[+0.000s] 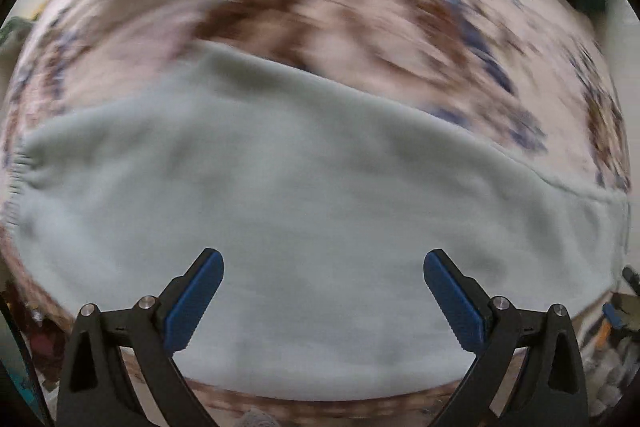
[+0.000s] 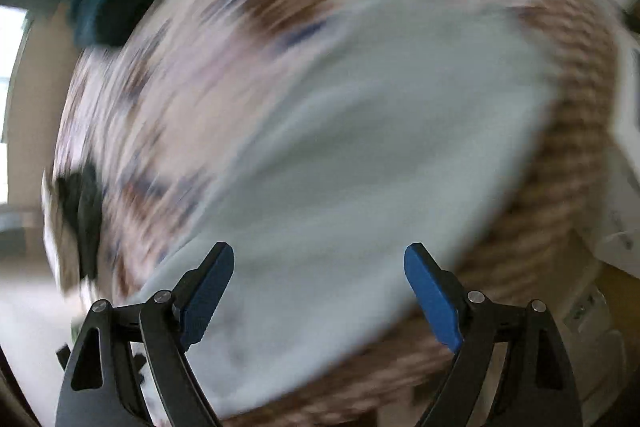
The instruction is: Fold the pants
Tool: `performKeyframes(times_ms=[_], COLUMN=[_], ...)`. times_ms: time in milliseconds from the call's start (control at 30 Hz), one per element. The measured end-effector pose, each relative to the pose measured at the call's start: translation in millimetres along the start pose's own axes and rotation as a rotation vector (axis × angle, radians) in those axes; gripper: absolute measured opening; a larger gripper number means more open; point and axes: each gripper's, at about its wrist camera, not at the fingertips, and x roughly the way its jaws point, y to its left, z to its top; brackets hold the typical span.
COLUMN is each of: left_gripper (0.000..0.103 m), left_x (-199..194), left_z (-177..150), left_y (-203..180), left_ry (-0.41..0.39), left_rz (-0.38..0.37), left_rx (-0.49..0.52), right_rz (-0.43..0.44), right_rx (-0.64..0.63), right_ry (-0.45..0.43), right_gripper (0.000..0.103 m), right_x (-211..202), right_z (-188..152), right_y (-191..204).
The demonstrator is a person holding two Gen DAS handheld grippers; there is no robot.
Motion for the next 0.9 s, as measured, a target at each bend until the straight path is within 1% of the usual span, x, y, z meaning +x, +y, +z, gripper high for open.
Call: performKeyframes(times_ms=[33, 67, 100, 133, 167, 200, 233, 267, 333, 367, 400, 433, 500, 600, 667, 700, 733, 800, 833, 867, 900], left_gripper=[0.103, 0.103, 0.103, 0.103, 0.103, 0.103, 0.103, 0.103, 0.103, 0.103, 0.103, 0.103, 0.103, 0.103, 0.103, 0.103, 0.103, 0.103, 0.103, 0.103, 0.103], left_x=[7, 11, 17, 24, 29, 38, 42, 48, 58, 63, 68, 76, 88, 102, 104, 104, 106, 105, 105, 99, 91], left_z=[-6, -10, -15, -19, -22, -25, -26, -28, -29, -29, -28, -27, -23, -16, -13, -11, -11, -9, -8, -12, -12], left_y=[-24, -41, -62, -82, -95, -115, -124, -134, -151, -156, -160, -162, -160, -158, -157, -157, -158, -158, -162, -159, -156], left_ry=[0.010, 0.017, 0.021, 0.026, 0.030, 0.038, 0.044, 0.050, 0.056, 0.058, 0.062, 0.070, 0.077, 0.090, 0.090, 0.092, 0.099, 0.107, 0.103, 0.093, 0.075], left_rz=[-0.029, -0.033, -0.027, -0.026, -0.020, -0.008, -0.009, -0.005, 0.019, 0.030, 0.049, 0.059, 0.063, 0.056, 0.058, 0.058, 0.061, 0.060, 0.056, 0.046, 0.021], left_rx=[0.016, 0.029, 0.052, 0.081, 0.099, 0.127, 0.140, 0.154, 0.178, 0.186, 0.192, 0.194, 0.181, 0.162, 0.158, 0.156, 0.158, 0.159, 0.159, 0.156, 0.141], right_rz=[-0.001, 0.014, 0.056, 0.097, 0.148, 0.183, 0.260, 0.305, 0.452, 0.484, 0.533, 0.605, 0.603, 0.620, 0.627, 0.627, 0.631, 0.631, 0.615, 0.588, 0.585], right_rx=[0.027, 0.058, 0.090, 0.108, 0.121, 0.135, 0.165, 0.182, 0.225, 0.234, 0.246, 0.246, 0.225, 0.230, 0.226, 0.202, 0.189, 0.193, 0.186, 0.194, 0.242], right_ry=[-0.023, -0.040, -0.046, -0.047, -0.033, -0.020, 0.002, 0.014, 0.029, 0.027, 0.017, 0.000, 0.002, 0.002, 0.003, 0.004, 0.005, 0.019, 0.026, 0.026, 0.021], right_gripper=[0.089, 0.089, 0.089, 0.089, 0.089, 0.089, 0.089, 0.089, 0.089, 0.089, 0.086, 0.083, 0.083, 0.082, 0.056, 0.041, 0.041, 0.041, 0.030, 0.023, 0.021], right_x=[-8, -16, -16, -11, 2, 12, 29, 40, 72, 80, 86, 89, 98, 111, 107, 105, 100, 103, 104, 104, 105], right_z=[13, 28, 42, 51, 63, 69, 78, 83, 91, 94, 97, 101, 104, 106, 108, 108, 110, 112, 113, 113, 114], right_y=[-28, -58, -84, -107, -128, -138, -151, -159, -163, -162, -162, -160, -156, -155, -151, -144, -142, -140, -141, -145, -152])
